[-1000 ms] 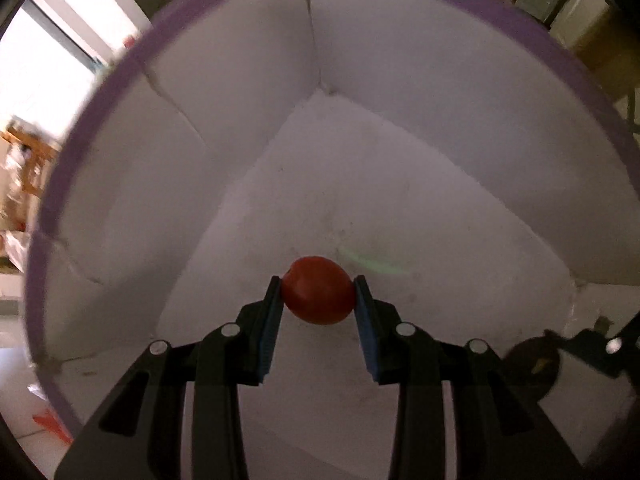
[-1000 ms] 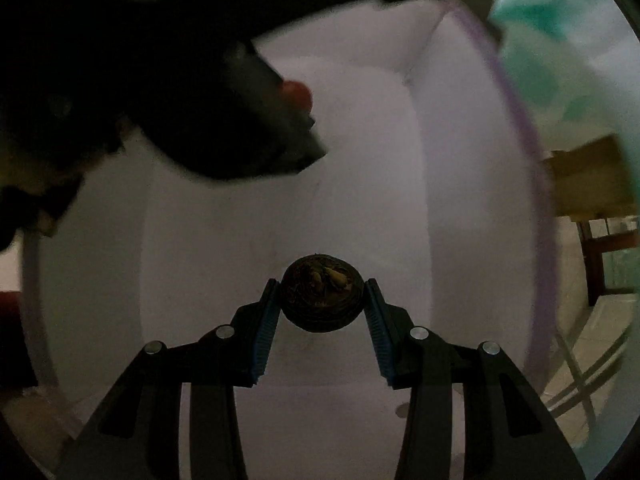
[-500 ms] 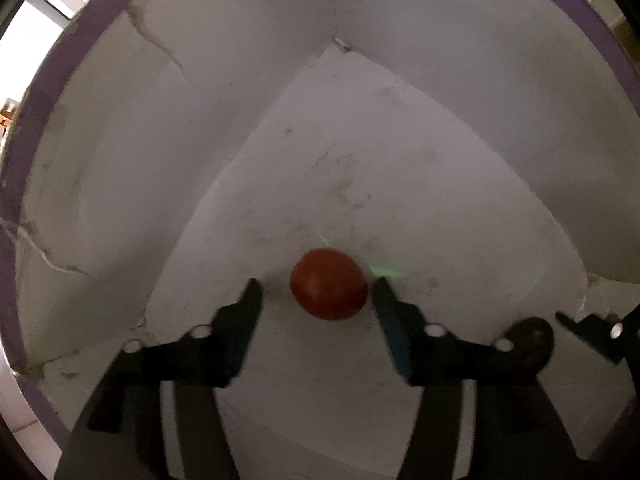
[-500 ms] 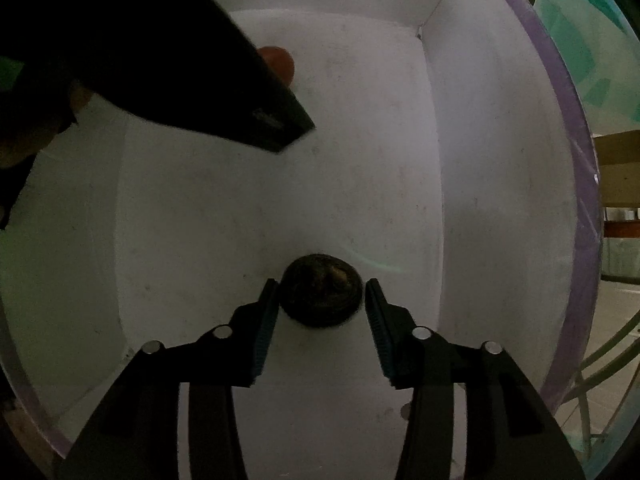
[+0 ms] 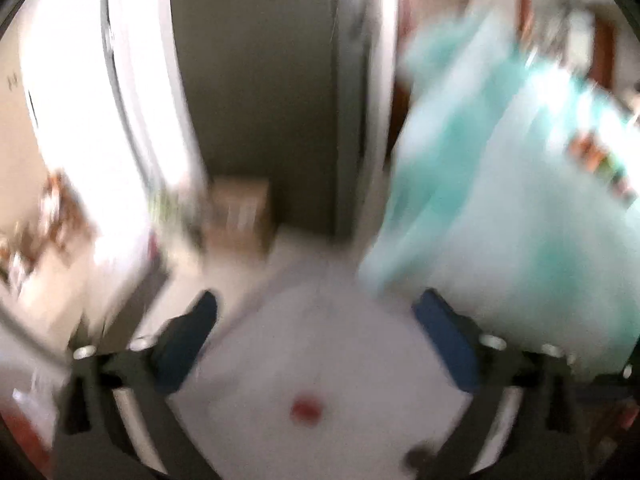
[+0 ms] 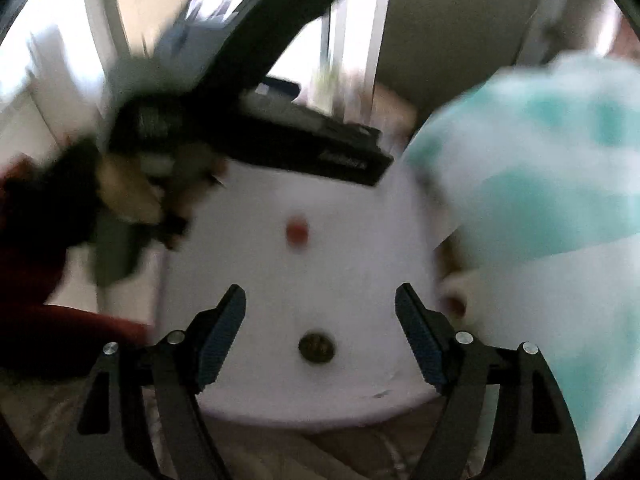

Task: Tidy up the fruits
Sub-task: 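Open the right tool to drop the dark fruit into the box, then grasp a dark brown fruit with the right tool while the left tool grasps a red tomato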

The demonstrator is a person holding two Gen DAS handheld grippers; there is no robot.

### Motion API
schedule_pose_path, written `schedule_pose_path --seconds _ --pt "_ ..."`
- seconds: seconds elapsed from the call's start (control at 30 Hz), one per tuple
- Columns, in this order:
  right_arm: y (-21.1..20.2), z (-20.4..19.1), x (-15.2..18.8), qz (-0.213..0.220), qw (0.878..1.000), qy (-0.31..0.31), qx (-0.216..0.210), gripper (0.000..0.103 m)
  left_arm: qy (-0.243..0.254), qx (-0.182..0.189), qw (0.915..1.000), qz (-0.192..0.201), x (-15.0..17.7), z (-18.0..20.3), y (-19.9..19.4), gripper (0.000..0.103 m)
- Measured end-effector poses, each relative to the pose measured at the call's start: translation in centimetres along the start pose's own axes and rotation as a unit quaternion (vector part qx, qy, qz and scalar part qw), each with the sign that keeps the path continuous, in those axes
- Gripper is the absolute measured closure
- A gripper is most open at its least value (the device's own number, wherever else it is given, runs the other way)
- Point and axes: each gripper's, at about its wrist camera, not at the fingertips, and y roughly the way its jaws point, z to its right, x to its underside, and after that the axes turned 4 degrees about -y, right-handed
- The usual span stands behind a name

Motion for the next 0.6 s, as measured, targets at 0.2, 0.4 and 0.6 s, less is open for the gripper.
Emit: schedule_pose_path --seconds 0.2,0.4,0.6 --pt "-12.3 10.0 6.4 0.104 0.973 0.116 0.167 0.016 0.043 0.176 0.9823 0.047 -6.9 12.0 -5.0 0.001" --pt "-16.4 23.4 16.8 0.034 0.903 0.314 0.292 0.016 0.050 0.296 0.9513 -0.071 -7.0 28.4 2.9 0.002" --pt "-15.4 35.5 23.1 -0.028 0.851 0.426 0.304 0.026 0.046 0.320 0.9348 -0.147 -7.6 41.1 12.1 0.002"
